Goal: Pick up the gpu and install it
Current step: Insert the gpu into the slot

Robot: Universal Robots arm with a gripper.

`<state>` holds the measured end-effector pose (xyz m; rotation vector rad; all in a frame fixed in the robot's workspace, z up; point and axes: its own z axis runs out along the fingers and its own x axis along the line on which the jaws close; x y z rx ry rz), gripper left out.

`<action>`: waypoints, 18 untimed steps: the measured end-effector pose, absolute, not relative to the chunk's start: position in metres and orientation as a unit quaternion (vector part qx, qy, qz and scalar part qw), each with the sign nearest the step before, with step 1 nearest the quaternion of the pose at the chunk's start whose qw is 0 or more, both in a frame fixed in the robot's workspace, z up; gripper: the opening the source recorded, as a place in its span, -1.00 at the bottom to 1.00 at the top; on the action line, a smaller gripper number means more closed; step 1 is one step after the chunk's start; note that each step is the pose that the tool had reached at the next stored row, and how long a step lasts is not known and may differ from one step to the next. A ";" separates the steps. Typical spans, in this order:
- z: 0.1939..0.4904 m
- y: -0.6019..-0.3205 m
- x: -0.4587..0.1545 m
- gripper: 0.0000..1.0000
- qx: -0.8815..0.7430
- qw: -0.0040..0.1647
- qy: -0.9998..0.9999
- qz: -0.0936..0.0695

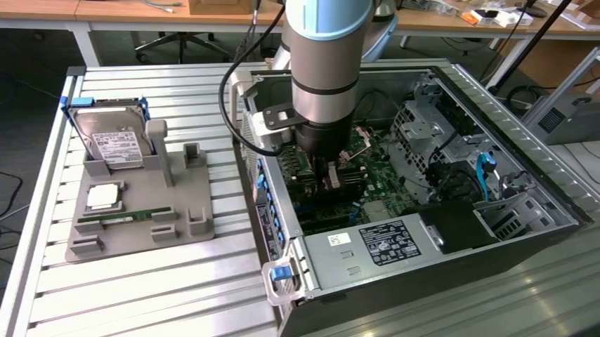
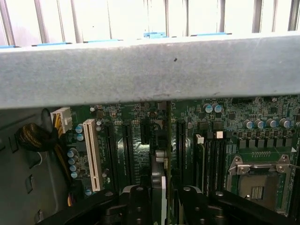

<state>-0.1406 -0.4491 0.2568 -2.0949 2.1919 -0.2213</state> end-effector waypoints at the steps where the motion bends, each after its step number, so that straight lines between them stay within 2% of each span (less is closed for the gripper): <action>1: 0.257 -0.449 -0.141 -0.47 -0.688 0.051 0.720 -0.073; 18: 0.257 -0.448 -0.140 -0.47 -0.688 0.052 0.720 -0.073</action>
